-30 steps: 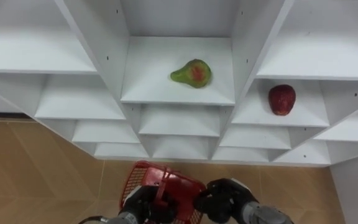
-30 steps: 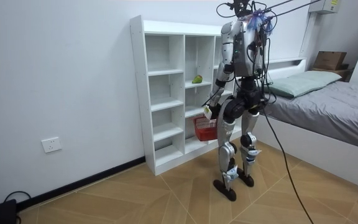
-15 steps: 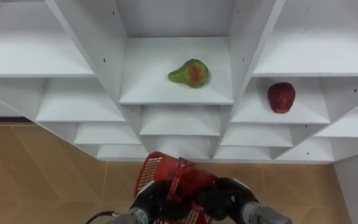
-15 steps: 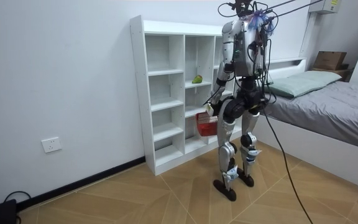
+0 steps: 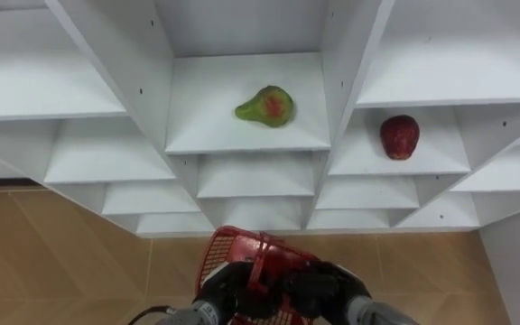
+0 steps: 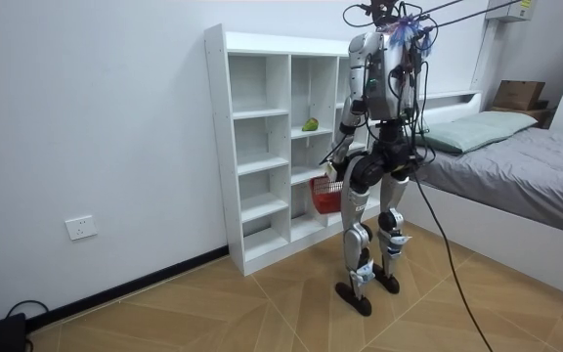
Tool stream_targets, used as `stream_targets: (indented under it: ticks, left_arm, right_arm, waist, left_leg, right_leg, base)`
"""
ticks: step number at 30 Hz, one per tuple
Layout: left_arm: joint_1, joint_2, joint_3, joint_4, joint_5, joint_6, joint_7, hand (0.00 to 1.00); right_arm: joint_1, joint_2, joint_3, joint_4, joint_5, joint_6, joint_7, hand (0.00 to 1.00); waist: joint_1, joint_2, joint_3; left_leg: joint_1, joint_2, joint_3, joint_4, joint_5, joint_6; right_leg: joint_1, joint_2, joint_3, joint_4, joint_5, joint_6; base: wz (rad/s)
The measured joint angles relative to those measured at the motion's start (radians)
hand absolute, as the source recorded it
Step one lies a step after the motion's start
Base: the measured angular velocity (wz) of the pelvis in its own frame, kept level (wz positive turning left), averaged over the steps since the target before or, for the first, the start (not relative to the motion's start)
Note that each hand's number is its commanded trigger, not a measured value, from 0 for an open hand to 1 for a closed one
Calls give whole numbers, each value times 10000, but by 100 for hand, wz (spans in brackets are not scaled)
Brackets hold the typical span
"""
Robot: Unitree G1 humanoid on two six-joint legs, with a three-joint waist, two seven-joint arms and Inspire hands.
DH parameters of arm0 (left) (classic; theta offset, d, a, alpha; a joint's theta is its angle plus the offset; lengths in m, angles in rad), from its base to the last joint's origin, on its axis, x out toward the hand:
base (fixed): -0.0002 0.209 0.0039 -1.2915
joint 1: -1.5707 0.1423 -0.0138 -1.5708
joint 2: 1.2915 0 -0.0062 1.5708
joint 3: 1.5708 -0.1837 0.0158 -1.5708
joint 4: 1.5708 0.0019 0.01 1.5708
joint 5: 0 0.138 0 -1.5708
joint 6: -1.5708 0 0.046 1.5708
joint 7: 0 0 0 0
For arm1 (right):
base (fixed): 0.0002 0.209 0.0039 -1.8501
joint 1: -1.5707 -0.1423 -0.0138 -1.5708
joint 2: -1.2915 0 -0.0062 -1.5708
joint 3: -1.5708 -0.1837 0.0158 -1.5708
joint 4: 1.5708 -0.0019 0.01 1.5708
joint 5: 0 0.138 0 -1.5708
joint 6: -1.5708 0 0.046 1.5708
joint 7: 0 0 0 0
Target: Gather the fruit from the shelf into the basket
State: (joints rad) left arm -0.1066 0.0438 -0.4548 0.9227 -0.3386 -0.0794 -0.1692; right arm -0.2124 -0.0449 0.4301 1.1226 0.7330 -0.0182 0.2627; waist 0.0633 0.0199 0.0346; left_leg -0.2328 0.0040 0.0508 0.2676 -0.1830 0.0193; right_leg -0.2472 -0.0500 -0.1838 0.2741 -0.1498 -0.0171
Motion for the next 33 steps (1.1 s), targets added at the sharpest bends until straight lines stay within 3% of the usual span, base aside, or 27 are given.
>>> stream_targets:
  ticks: [19, 33]
  left_arm:
    - [-90, -57, 70, 59, -237, 203, 52, 100]
    - [-108, -83, -43, 406, -437, 240, 149, 100]
  right_arm:
    - [-44, 62, -21, 456, 1660, 349, 158, 0]
    - [-11, 68, 191, 578, 1722, 407, 167, 0]
  waist:
    - [-32, -33, 6]
    - [-36, -31, 22]
  left_leg:
    - [31, 3, 3, 5, 4, 4]
    - [24, 27, -45, -15, 10, 5]
  right_leg:
    - [40, 31, 9, -24, 31, 4]
    - [198, 130, 34, -389, 188, 40]
  base:
    - [0]
    - [1]
